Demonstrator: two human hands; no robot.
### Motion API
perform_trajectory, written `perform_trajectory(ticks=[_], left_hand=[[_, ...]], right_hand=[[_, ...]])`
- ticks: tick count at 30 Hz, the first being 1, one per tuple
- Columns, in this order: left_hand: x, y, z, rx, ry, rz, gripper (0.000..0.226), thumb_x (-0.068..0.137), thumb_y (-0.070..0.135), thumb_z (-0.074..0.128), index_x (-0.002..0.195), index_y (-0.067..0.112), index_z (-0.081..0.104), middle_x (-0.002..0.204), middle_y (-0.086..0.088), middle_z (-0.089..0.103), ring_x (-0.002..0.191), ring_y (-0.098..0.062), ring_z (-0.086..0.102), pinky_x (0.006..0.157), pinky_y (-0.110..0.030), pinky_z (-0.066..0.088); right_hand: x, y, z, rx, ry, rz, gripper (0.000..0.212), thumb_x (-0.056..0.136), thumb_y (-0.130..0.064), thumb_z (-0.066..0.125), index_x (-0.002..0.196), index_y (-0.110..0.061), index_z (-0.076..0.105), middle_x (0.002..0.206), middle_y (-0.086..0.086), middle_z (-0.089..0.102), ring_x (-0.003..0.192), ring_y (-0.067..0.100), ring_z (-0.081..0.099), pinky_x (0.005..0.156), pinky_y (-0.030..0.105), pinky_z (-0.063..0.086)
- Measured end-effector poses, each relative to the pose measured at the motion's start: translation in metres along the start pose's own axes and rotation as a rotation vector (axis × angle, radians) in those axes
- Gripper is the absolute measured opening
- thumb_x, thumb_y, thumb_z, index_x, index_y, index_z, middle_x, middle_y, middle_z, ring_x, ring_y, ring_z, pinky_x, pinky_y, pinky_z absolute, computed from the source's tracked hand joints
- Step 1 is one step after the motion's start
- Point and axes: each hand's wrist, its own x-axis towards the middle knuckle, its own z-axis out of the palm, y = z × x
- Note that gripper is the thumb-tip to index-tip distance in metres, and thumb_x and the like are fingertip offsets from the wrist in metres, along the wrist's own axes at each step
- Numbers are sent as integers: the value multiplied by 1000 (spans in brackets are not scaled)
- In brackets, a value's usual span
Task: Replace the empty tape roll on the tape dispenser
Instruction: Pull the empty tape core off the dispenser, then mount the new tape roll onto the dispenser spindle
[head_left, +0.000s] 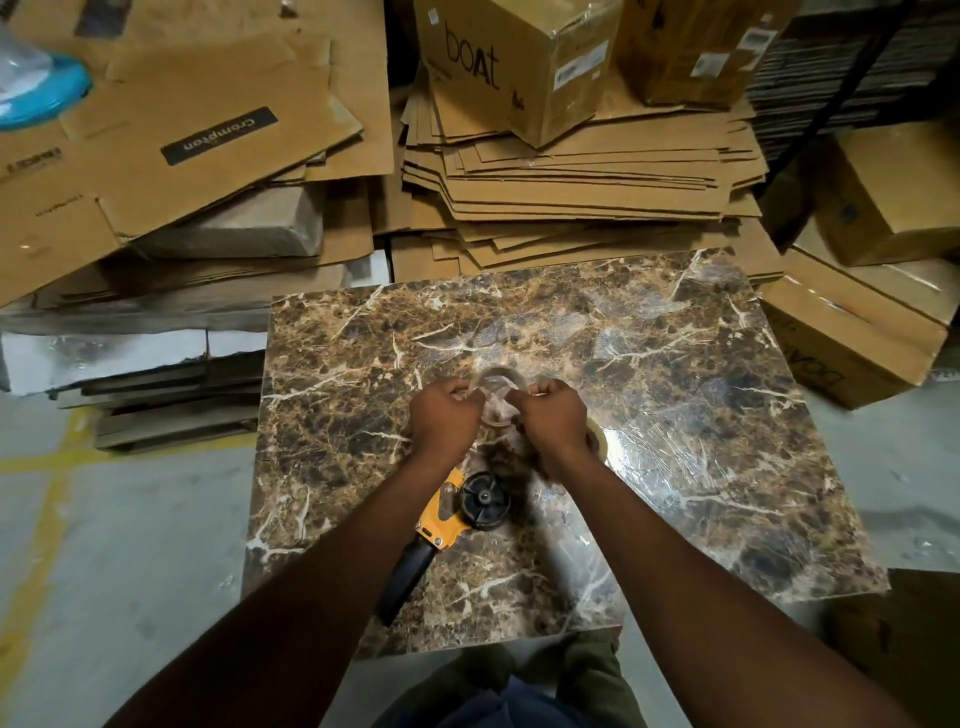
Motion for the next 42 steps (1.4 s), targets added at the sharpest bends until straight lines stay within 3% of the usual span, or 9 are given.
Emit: perform_trajectory(ticks=[6, 11, 16, 19, 21, 25, 32, 37, 42], left_hand=[[26, 15, 18, 36, -108, -133, 42, 88, 29, 74, 128, 14, 73, 89, -9, 79, 69, -26, 76, 68, -41, 65], [42, 9, 43, 24, -211, -201, 41, 69, 27, 60, 108, 22, 72, 84, -8, 79, 76, -32, 77, 74, -51, 66], [37, 14, 58, 101, -309, -154, 46, 87, 7, 58, 128, 23, 71, 100, -9, 78, 82, -31, 73, 71, -45, 65], [38, 11, 64, 45, -352, -196, 68, 84, 7, 56, 150, 26, 53, 112, -15, 76, 77, -28, 66, 55, -35, 52], [39, 11, 62, 43, -375, -237, 75, 79, 14, 53, 153, 24, 48, 115, -19, 75, 83, -31, 68, 63, -38, 55], [40, 12, 48, 71, -409, -228, 46, 93, 12, 57, 139, 15, 61, 99, -15, 76, 78, -28, 70, 67, -41, 55], [38, 7, 0, -45, -449, -163, 23, 102, 3, 55, 115, 7, 73, 90, -11, 75, 61, -18, 70, 62, -33, 55], [16, -19, -11, -151, -441, -172, 18, 100, 4, 60, 104, 9, 77, 94, -22, 78, 73, -24, 73, 76, -42, 62], [-12, -29, -9, -107, -401, -144, 17, 100, 11, 63, 110, 10, 77, 97, -15, 79, 77, -23, 75, 70, -33, 64]], right_hand=[[28, -7, 1, -268, -87, -123, 26, 89, -25, 67, 109, -9, 65, 86, 4, 70, 68, 17, 61, 52, 26, 37], [52, 0, -5, -660, -145, -225, 28, 89, -25, 54, 113, -11, 60, 101, 15, 72, 93, 37, 66, 75, 39, 51], [70, 8, -10, -838, -205, -238, 38, 93, -27, 54, 125, -6, 51, 111, 19, 69, 104, 39, 64, 88, 44, 50], [76, 17, -15, -811, -231, -205, 38, 90, -28, 54, 123, -9, 49, 109, 18, 68, 103, 40, 64, 91, 49, 52], [80, 21, -18, -759, -216, -187, 32, 90, -29, 56, 115, -12, 51, 103, 15, 69, 96, 38, 66, 85, 49, 55], [77, 24, -30, -639, -196, -154, 37, 94, -41, 62, 114, -11, 54, 99, 12, 69, 91, 34, 66, 70, 37, 50], [55, 60, -65, -602, -124, -40, 50, 85, -33, 62, 129, -9, 59, 108, 16, 75, 103, 33, 69, 83, 36, 53], [33, 82, -77, -566, -22, 13, 17, 81, -19, 71, 94, -8, 69, 89, 16, 73, 87, 36, 69, 63, 32, 41], [26, 81, -78, -482, 16, -12, 22, 83, -35, 73, 87, -14, 76, 84, 11, 76, 79, 32, 68, 63, 30, 39]])
